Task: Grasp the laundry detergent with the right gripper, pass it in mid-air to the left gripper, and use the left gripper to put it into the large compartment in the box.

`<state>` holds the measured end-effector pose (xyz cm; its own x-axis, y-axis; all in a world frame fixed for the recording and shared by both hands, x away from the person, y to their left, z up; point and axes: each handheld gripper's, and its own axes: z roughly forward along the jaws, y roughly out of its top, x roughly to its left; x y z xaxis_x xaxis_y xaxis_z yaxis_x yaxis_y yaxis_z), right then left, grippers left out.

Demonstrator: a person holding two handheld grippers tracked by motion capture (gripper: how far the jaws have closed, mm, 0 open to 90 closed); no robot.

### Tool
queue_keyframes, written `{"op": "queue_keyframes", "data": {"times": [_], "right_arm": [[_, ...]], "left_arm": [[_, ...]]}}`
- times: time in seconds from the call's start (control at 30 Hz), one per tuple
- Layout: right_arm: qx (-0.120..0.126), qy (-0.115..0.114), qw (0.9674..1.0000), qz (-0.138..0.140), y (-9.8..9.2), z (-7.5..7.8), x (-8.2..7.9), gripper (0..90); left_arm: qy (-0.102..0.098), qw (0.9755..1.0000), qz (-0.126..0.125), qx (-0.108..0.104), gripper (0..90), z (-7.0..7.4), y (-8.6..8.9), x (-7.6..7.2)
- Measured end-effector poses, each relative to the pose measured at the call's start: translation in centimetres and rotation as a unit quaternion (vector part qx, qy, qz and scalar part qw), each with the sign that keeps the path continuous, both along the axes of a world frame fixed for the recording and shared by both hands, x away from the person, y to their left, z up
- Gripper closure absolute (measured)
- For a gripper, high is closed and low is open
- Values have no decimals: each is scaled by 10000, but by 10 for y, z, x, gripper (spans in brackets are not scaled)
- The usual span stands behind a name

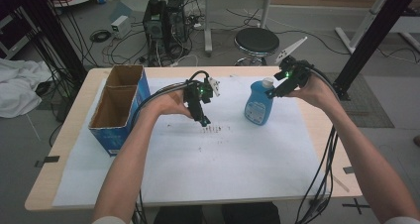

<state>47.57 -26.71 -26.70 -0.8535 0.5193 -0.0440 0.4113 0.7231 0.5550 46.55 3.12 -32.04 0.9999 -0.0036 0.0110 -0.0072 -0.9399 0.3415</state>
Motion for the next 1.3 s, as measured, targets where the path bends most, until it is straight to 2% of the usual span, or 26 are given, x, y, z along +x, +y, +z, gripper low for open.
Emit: {"op": "queue_keyframes", "data": {"times": [0.07, 0.27, 0.53, 0.7, 0.87, 1.1, 1.3], "right_arm": [[5, 37, 10000, -18, 0, -6, -1, 136], [154, 47, 9998, -106, -1, -26, -3, 136], [364, 47, 9991, -188, -1, -42, -5, 136], [338, 23, 9992, -218, 0, -53, -4, 136], [391, -16, 9989, -251, 0, -59, -4, 136], [530, -122, 9978, -381, 2, -68, -2, 136], [521, -137, 9978, -391, 3, -71, -2, 137]], "left_arm": [[32, 9999, 83, -130, 105, -2, 0, -2], [30, 9999, 53, -84, 105, -3, -1, -1], [26, 10000, 56, -76, 105, -3, 0, -1], [34, 10000, 35, -75, 105, -4, 1, 0], [52, 9998, 118, -138, 105, -5, 2, -1], [32, 9999, 77, -124, 105, -6, 2, -1], [36, 9999, 78, -119, 105, -6, 3, -1]]}}
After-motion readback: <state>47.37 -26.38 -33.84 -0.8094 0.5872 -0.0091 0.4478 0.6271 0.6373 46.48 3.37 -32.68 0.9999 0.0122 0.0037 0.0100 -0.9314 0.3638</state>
